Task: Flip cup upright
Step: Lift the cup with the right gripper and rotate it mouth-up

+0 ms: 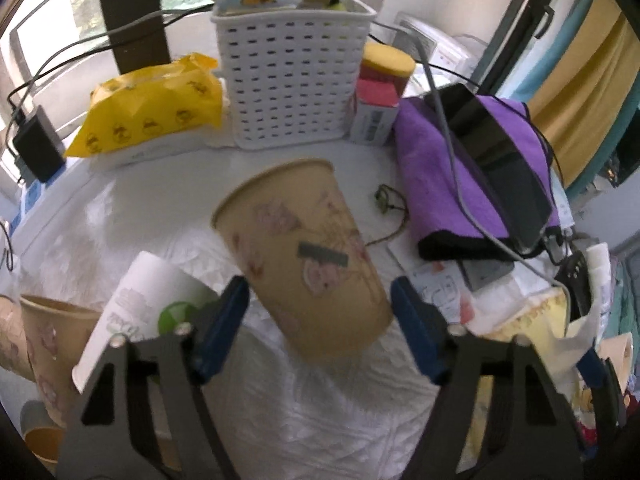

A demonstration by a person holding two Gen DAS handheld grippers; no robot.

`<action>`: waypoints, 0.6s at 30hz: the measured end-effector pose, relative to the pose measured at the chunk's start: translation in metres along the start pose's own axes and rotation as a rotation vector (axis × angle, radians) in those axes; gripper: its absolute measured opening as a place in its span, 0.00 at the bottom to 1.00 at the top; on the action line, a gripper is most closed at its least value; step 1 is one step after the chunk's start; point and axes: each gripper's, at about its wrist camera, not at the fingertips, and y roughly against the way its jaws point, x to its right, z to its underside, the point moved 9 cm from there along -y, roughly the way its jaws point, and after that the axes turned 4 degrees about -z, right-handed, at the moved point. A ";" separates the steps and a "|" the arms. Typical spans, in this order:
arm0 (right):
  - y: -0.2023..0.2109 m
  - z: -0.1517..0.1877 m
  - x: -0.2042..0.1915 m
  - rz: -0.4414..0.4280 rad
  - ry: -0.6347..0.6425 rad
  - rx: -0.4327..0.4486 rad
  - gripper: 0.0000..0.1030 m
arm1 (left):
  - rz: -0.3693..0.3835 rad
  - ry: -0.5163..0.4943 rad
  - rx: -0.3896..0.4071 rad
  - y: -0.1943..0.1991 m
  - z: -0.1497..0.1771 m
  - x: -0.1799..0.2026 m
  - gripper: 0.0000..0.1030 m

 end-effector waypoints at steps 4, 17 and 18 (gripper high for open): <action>0.001 0.001 -0.005 0.004 0.006 -0.001 0.80 | 0.027 0.004 -0.006 0.004 0.002 -0.005 0.64; 0.032 -0.001 -0.040 0.059 0.048 0.056 0.80 | 0.117 -0.094 0.112 0.095 0.039 -0.010 0.63; 0.036 -0.001 -0.045 0.061 0.053 0.063 0.80 | 0.126 -0.104 0.120 0.103 0.045 -0.010 0.63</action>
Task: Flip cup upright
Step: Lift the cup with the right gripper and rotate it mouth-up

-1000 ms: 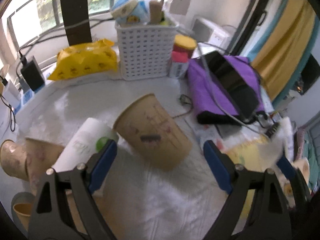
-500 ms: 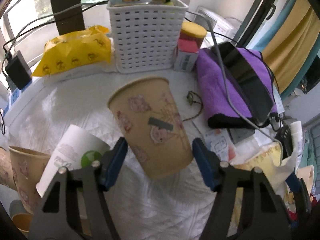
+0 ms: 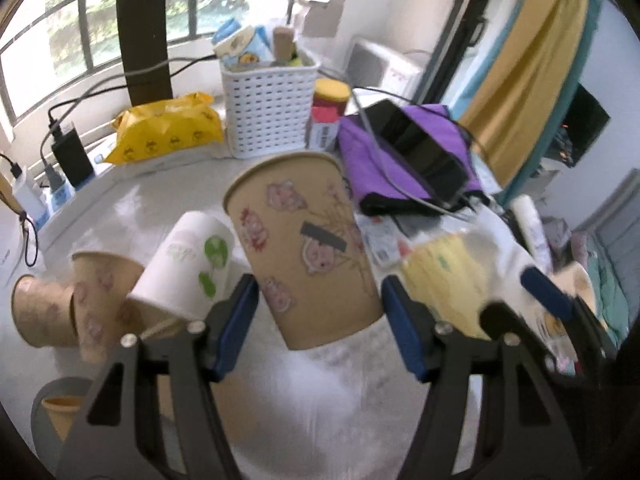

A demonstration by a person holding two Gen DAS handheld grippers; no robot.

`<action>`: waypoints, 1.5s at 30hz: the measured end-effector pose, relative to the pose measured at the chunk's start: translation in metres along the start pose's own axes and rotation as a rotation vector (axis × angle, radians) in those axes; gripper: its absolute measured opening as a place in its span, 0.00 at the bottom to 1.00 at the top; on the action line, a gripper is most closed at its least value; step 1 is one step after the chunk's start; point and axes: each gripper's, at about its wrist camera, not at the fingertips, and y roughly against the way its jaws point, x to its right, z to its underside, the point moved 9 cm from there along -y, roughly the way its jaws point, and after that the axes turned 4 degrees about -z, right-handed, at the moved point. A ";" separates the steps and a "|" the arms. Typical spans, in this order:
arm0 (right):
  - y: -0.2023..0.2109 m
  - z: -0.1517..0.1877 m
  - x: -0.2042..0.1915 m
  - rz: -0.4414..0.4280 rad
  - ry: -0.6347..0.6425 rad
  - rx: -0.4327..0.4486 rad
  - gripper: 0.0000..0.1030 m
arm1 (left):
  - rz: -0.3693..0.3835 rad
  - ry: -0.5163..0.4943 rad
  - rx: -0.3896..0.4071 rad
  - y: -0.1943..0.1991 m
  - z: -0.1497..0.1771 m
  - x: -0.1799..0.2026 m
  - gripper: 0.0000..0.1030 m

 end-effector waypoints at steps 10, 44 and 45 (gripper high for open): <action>0.042 0.011 -0.062 0.000 0.076 0.052 0.80 | -0.040 -0.099 0.134 0.068 0.054 -0.021 0.63; 0.106 0.145 -0.316 -0.431 0.277 -0.083 0.80 | -0.030 -0.187 0.515 0.200 0.258 -0.136 0.63; 0.107 0.146 -0.322 -0.442 0.282 -0.085 0.80 | -0.032 -0.188 0.525 0.203 0.261 -0.138 0.63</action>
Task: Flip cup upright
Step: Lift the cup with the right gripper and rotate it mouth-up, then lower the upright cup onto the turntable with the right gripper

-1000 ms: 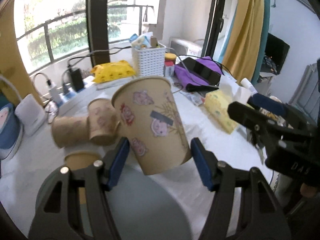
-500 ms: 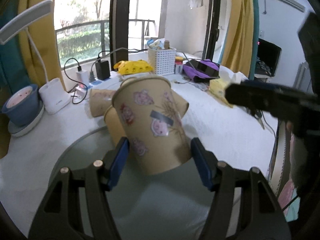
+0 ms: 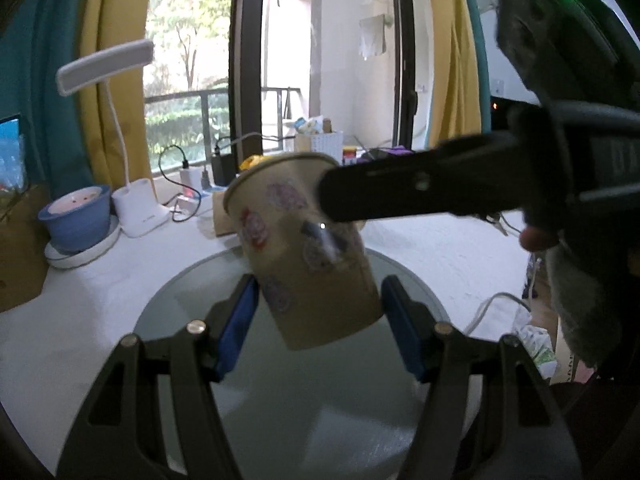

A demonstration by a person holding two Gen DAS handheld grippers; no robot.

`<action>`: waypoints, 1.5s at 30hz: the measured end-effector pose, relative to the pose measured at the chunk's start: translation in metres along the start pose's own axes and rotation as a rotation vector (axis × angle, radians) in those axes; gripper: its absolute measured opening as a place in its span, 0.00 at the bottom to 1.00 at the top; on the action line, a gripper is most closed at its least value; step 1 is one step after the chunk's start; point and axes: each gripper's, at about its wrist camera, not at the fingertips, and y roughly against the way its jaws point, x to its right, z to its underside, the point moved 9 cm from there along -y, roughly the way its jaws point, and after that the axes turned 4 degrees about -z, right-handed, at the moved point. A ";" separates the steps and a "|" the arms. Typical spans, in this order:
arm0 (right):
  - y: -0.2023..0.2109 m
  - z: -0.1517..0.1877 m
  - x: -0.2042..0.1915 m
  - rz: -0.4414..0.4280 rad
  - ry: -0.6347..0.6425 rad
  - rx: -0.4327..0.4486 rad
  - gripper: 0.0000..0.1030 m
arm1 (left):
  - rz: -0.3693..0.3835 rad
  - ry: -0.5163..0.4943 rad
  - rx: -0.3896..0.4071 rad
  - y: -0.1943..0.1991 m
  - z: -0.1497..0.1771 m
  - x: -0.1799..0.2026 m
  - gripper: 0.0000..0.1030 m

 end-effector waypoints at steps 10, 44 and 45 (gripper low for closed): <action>-0.011 0.003 -0.022 -0.126 -0.038 -0.030 0.80 | -0.038 -0.072 0.084 0.027 0.006 0.000 0.63; -0.022 0.005 -0.018 -0.156 -0.071 -0.064 0.67 | 0.041 -0.042 0.061 0.027 0.010 0.009 0.66; -0.023 0.004 -0.019 -0.152 -0.067 -0.064 0.67 | 0.042 -0.040 0.056 0.026 0.011 0.009 0.68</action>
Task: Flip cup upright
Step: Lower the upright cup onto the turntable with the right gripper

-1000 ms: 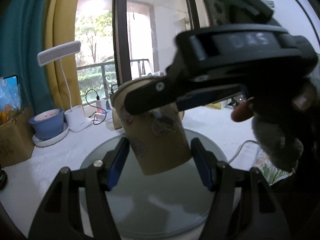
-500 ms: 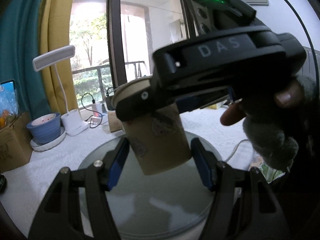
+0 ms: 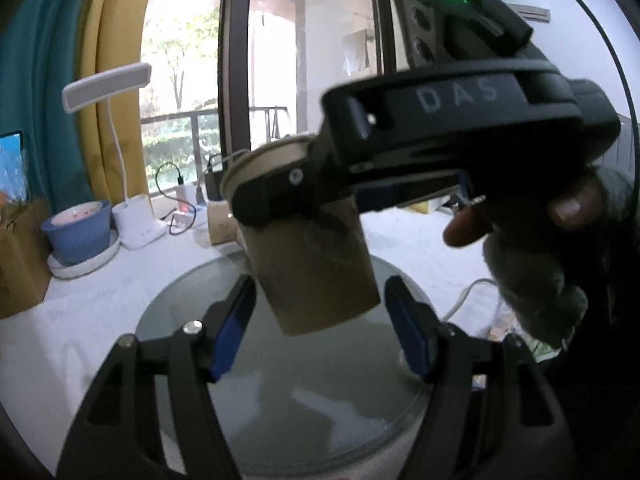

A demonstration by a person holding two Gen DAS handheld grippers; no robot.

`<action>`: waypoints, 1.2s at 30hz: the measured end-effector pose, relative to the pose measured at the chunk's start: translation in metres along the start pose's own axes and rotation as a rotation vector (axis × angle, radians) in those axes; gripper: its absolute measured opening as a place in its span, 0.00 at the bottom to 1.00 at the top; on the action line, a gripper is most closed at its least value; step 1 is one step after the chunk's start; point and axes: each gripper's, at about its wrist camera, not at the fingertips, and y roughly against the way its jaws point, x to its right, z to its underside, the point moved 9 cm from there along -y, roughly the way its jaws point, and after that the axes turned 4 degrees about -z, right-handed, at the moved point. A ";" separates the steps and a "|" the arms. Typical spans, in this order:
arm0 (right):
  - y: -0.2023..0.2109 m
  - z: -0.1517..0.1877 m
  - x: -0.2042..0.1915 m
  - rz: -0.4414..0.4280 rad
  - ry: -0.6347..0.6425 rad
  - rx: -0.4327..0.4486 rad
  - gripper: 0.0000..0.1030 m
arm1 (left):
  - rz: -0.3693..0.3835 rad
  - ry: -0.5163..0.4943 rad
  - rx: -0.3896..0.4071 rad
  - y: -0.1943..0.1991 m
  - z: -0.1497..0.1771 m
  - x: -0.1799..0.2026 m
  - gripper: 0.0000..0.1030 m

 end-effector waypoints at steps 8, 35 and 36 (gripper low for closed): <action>-0.008 -0.016 0.007 0.079 0.055 0.032 0.67 | -0.010 0.075 -0.054 0.000 0.013 -0.019 0.72; -0.078 -0.011 0.034 0.312 0.190 0.097 0.67 | -0.254 0.477 -0.194 0.005 0.051 -0.149 0.73; -0.079 -0.011 0.034 0.318 0.192 0.096 0.67 | -0.254 0.484 -0.201 0.003 0.051 -0.152 0.73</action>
